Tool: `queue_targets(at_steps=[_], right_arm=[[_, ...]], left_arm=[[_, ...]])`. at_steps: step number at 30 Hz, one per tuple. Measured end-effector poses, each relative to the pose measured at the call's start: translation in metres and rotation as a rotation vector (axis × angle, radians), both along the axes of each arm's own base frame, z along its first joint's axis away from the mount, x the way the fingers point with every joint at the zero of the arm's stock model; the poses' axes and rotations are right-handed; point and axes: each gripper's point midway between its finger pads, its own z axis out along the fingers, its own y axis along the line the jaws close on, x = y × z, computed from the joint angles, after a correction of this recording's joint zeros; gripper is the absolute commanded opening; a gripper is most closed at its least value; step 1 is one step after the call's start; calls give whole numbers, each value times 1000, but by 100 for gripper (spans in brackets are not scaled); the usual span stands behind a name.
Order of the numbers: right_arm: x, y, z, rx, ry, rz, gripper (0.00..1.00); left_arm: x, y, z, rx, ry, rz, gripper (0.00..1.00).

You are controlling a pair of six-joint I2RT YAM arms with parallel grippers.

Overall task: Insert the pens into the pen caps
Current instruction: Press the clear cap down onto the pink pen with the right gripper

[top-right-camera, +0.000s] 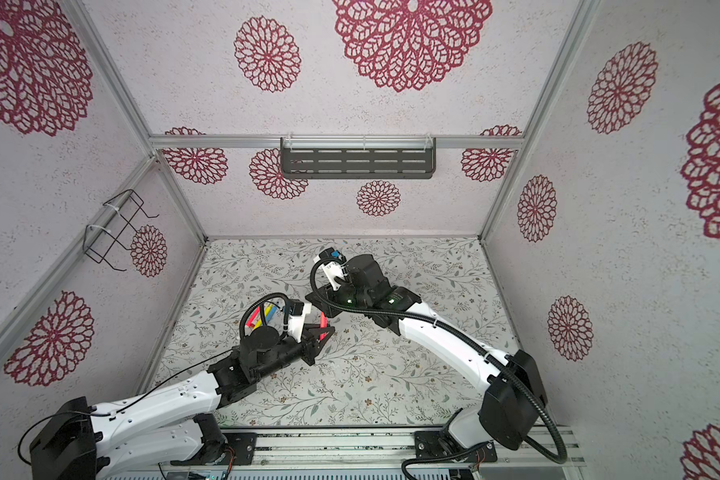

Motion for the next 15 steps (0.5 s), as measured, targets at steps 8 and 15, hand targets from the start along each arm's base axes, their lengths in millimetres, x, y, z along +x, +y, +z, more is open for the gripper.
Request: queue_targets(at_steps=[8,15], right_arm=[[-6,-6,-6,53,-17,-35,11],[-17,-7,-25,28,15,-29,44]], left_arm=[[-4,0,-7,36,1,-19,0],[3,3,8,-9,-37,9,0]])
